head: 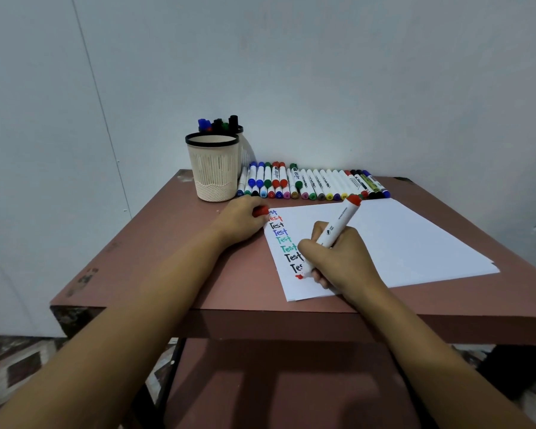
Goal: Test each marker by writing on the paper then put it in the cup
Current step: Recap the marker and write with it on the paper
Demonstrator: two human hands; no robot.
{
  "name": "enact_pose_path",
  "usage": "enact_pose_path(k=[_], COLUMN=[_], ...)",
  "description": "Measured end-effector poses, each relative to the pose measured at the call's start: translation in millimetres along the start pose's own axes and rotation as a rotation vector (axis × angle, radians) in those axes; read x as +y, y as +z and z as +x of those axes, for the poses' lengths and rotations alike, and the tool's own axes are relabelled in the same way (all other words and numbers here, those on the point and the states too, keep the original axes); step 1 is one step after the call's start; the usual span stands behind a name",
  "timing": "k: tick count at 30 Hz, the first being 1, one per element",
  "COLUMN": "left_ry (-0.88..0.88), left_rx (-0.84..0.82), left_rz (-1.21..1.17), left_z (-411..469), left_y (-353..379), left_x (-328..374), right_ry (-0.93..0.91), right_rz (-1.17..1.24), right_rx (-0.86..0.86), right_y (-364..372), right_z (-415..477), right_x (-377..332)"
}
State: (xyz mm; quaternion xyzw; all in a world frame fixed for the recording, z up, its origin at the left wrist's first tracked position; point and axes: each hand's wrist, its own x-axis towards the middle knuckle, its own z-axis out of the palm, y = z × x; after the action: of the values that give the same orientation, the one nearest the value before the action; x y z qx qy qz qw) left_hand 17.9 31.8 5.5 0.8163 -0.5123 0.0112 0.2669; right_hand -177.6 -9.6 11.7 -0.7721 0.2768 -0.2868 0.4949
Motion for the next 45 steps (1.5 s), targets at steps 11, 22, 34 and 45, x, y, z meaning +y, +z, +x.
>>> enact_pose_path(k=[11,22,34,45], left_ry=[0.003,-0.002,-0.007,-0.009], left_rx=[-0.001,0.0,-0.017,-0.01], left_rz=[0.005,0.008,0.014,0.013], left_z=[-0.4,1.0,2.1,1.9], left_y=[-1.2,0.5,0.8,0.8], left_x=[0.6,-1.3,-1.8,-1.9], right_ry=[-0.003,-0.029,-0.049,-0.038], right_rz=[0.074,0.001,-0.036,-0.004], right_rx=[0.068,0.057,0.139,0.116], right_y=[-1.5,-0.3,1.3,1.2], right_z=[1.7,2.8,2.6,4.5], right_x=[2.0,4.1,3.1,5.0])
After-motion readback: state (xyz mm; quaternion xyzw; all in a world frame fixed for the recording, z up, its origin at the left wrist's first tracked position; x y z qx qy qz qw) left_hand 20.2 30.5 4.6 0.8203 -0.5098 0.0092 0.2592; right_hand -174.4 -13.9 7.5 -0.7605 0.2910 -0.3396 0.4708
